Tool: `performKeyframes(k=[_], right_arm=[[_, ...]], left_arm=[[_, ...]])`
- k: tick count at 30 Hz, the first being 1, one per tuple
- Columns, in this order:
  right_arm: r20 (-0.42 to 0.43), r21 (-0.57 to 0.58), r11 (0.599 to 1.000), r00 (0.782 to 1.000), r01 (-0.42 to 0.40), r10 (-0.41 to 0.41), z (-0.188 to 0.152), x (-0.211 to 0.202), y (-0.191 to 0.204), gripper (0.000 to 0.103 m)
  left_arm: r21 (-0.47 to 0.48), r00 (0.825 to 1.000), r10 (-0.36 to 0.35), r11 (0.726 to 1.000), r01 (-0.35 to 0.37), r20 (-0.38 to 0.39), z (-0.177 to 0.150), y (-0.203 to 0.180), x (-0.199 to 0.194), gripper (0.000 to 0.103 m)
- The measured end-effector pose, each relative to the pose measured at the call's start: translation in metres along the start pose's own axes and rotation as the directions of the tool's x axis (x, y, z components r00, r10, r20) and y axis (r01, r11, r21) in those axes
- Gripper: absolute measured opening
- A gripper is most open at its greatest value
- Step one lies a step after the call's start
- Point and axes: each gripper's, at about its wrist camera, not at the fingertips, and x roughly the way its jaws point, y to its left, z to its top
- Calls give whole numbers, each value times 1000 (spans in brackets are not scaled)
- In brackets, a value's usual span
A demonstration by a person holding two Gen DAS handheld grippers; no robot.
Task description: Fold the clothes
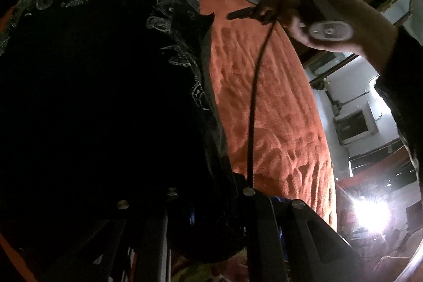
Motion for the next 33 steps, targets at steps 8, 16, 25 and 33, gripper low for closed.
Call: performKeyframes(k=[8, 16, 25, 33], right_arm=[[-1, -21, 999, 999, 46, -46, 10, 33, 9, 78], [270, -17, 999, 962, -32, 35, -39, -22, -20, 78], [158, 26, 972, 961, -233, 226, -72, -9, -6, 78], [54, -40, 988, 987, -152, 154, -73, 22, 30, 78]], left_arm=[[-120, 998, -67, 990, 67, 8, 6, 34, 12, 16], [-131, 994, -97, 986, 102, 48, 10, 34, 11, 16], [-136, 997, -67, 988, 72, 41, 4, 31, 19, 16], [-130, 999, -36, 991, 40, 34, 1, 27, 25, 16]])
